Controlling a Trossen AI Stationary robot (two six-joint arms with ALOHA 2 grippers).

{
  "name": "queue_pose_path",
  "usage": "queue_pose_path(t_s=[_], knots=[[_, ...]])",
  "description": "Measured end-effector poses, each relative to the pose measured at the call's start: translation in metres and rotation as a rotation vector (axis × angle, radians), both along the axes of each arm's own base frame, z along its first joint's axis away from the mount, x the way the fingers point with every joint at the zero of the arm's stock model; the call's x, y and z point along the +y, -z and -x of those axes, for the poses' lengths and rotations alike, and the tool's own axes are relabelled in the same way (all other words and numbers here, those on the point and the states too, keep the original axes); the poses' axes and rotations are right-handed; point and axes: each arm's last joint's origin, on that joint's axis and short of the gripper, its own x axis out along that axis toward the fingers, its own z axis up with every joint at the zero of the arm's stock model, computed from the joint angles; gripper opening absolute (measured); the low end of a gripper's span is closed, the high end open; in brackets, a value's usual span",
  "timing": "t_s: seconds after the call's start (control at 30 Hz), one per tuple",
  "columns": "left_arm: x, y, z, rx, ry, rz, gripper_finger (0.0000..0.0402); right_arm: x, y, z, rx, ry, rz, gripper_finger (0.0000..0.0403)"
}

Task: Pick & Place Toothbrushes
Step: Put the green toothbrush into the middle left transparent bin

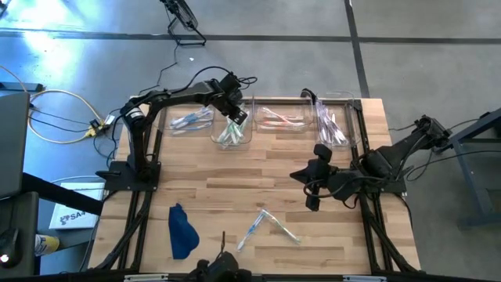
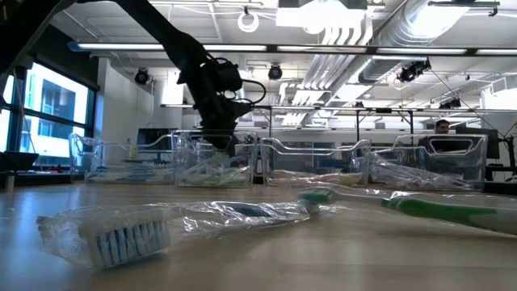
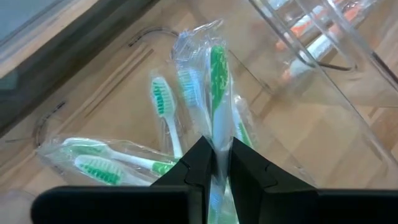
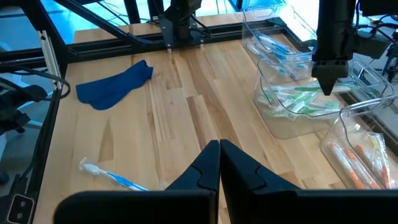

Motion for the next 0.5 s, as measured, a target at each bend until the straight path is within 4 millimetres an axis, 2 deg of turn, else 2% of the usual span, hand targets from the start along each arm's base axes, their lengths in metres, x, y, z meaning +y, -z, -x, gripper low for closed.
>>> queue_pose_path(t_s=[0.37,0.5], knots=[[0.0,0.0,-0.001,-0.007,0.026,-0.014,0.0045,-0.008,0.0,-0.004,0.004,0.028,-0.007,0.0003],[0.002,-0.002,-0.003,-0.033,0.027,-0.03,0.0069,-0.011,0.0,-0.005,0.01,0.024,-0.02,0.0003]])
